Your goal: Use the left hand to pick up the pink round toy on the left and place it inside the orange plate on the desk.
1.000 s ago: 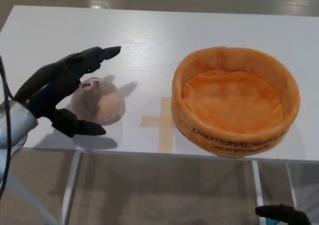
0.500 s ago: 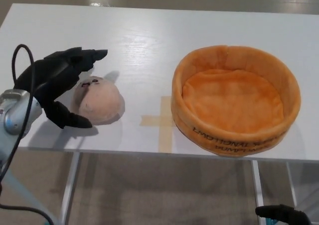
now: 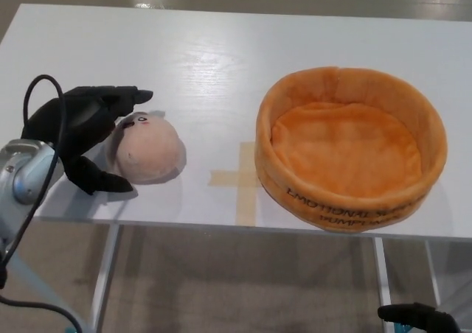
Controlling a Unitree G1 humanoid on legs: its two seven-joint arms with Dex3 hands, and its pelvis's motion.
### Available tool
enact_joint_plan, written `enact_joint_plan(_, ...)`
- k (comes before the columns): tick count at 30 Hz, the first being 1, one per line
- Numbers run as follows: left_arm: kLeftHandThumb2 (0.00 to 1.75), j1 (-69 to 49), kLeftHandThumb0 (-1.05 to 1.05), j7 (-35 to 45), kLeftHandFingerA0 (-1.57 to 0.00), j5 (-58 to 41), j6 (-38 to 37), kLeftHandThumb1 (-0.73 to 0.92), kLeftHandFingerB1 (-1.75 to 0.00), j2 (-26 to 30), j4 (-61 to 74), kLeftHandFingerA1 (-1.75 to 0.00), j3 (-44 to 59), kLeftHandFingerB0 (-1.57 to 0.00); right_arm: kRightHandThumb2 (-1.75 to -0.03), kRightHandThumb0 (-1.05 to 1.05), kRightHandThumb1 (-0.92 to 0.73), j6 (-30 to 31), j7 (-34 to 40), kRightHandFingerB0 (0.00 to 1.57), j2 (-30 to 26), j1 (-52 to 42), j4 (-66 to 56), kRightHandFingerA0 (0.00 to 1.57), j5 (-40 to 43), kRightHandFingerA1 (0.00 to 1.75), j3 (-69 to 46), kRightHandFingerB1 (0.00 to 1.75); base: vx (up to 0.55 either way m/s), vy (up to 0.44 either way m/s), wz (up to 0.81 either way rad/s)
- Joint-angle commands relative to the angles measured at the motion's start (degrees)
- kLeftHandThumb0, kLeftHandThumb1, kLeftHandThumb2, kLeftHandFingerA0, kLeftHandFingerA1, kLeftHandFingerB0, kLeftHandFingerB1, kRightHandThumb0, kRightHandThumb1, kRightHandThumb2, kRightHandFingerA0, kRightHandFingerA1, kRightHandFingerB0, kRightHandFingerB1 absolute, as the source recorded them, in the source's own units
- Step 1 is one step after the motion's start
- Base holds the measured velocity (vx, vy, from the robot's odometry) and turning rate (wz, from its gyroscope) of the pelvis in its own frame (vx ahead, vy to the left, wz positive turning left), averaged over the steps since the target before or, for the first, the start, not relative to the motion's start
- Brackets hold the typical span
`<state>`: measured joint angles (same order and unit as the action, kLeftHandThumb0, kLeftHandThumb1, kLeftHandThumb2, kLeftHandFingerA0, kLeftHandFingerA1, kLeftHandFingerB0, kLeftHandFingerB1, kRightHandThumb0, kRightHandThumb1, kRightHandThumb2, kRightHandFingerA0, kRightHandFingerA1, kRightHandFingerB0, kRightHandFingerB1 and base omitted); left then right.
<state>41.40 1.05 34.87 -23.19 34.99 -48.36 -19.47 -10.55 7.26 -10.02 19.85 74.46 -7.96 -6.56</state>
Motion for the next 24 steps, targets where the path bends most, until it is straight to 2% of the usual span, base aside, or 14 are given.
enact_joint_plan(1,0.85,0.29,-0.20,-0.59,0.00,0.47,-0.67,0.35,-0.47,-0.36,-0.44,-0.48,-0.46,0.00,-0.56,-0.13,-0.58,0.49,-0.08,0.59,0.07,-0.19,0.44,0.61,0.63,0.94,-0.04,0.79,0.00,0.000,0.00)
enact_joint_plan(8,0.85,0.39,-0.19,-0.19,0.00,0.24,-0.66,0.34,-0.47,-0.68,-0.43,-0.47,-0.36,-0.01,-0.57,-0.13,-0.59,0.89,-0.16,0.57,0.20,0.05,0.45,0.60,0.76,0.92,-0.13,0.76,0.00,0.000,0.00)
enact_joint_plan(19,0.84,0.72,-0.23,0.32,0.00,-0.19,-1.99,0.32,-0.48,-1.14,-0.68,-0.48,-0.39,0.00,-0.56,-0.14,-0.57,0.84,-0.25,0.59,0.17,0.16,0.53,0.63,0.86,0.97,-0.28,0.79,0.00,0.000,0.00)
enact_joint_plan(24,0.83,0.76,-0.24,0.27,0.00,-0.23,-2.09,0.30,-0.48,-1.60,-1.17,-0.48,-0.40,-0.01,-0.56,-0.13,-0.58,0.92,-0.24,0.58,0.23,0.19,0.52,0.61,0.83,0.92,-0.32,0.77,0.00,0.000,0.00)
